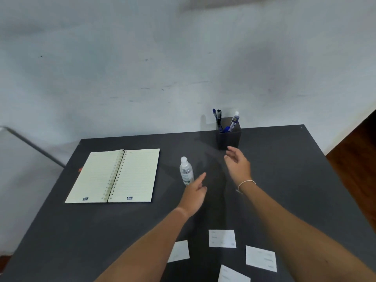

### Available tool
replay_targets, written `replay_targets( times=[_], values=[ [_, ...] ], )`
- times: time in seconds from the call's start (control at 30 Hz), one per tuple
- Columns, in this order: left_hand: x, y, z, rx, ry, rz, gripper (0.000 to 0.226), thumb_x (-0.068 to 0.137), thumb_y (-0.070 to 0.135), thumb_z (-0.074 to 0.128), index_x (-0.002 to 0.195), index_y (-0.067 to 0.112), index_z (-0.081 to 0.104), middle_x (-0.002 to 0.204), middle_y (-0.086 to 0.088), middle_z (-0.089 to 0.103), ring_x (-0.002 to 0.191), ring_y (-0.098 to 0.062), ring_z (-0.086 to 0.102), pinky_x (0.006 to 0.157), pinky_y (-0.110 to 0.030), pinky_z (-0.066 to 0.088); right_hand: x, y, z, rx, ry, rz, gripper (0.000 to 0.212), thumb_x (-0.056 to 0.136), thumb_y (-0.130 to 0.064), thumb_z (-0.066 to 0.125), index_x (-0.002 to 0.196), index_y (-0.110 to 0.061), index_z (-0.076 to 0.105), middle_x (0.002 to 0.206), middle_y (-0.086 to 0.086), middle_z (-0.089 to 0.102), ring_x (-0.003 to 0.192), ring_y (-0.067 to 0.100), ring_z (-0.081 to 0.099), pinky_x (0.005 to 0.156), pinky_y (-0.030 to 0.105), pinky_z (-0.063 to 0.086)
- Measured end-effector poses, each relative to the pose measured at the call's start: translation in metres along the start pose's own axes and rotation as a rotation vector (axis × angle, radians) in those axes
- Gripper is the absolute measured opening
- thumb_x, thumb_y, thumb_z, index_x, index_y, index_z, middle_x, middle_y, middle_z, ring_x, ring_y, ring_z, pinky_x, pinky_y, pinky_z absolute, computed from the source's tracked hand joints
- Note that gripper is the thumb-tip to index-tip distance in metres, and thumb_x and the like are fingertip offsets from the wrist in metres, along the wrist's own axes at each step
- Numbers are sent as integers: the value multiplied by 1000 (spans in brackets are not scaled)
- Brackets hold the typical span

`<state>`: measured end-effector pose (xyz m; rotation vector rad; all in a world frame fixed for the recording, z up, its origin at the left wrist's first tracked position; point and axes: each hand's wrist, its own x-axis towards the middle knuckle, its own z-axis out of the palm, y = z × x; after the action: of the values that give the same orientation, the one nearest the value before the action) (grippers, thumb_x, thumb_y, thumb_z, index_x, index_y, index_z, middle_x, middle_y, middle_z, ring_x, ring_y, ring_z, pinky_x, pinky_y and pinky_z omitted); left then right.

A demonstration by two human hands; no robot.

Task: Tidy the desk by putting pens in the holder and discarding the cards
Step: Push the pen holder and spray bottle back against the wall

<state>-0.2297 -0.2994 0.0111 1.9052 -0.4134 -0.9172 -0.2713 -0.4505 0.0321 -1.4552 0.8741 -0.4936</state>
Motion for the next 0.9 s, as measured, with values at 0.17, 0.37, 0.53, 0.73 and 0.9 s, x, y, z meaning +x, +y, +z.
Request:
replay_targets(
  times=[0.17, 0.37, 0.53, 0.73, 0.9],
  values=[
    [-24, -28, -32, 65, 38, 4, 48, 93, 1, 44, 139, 15, 42, 145, -2, 44, 133, -15, 42, 109, -20, 28, -21, 6, 25, -31, -55, 10, 36, 87, -7, 59, 122, -12, 55, 126, 12, 59, 107, 15, 55, 92, 24, 41],
    [-26, -44, -70, 262, 122, 67, 45, 90, 4, 48, 135, 12, 49, 141, -3, 50, 132, -15, 44, 111, -21, 28, -43, 13, 59, -129, -212, 21, 50, 82, -14, 66, 129, -18, 50, 135, 6, 53, 125, 21, 48, 103, 33, 41],
    [-14, -50, -105, 409, 106, 106, 46, 94, 9, 46, 139, 16, 43, 149, -2, 39, 140, -16, 33, 114, -23, 22, -49, 13, 85, -202, -218, -43, 47, 79, -14, 70, 122, -20, 53, 117, 2, 59, 105, 15, 53, 94, 29, 46],
    [14, -44, -126, 488, 47, 174, 47, 93, 11, 46, 140, 17, 42, 151, -3, 36, 141, -17, 30, 115, -25, 21, -48, 13, 98, -235, -134, -49, 43, 78, -14, 71, 117, -17, 55, 105, -4, 58, 99, 14, 56, 89, 26, 47],
    [35, -33, -124, 485, 5, 226, 47, 93, 11, 46, 140, 17, 42, 151, -4, 36, 141, -17, 31, 114, -25, 22, -46, 17, 96, -213, -74, -34, 39, 75, -13, 74, 111, -18, 59, 104, 0, 64, 99, 17, 61, 91, 28, 50]
  ],
)
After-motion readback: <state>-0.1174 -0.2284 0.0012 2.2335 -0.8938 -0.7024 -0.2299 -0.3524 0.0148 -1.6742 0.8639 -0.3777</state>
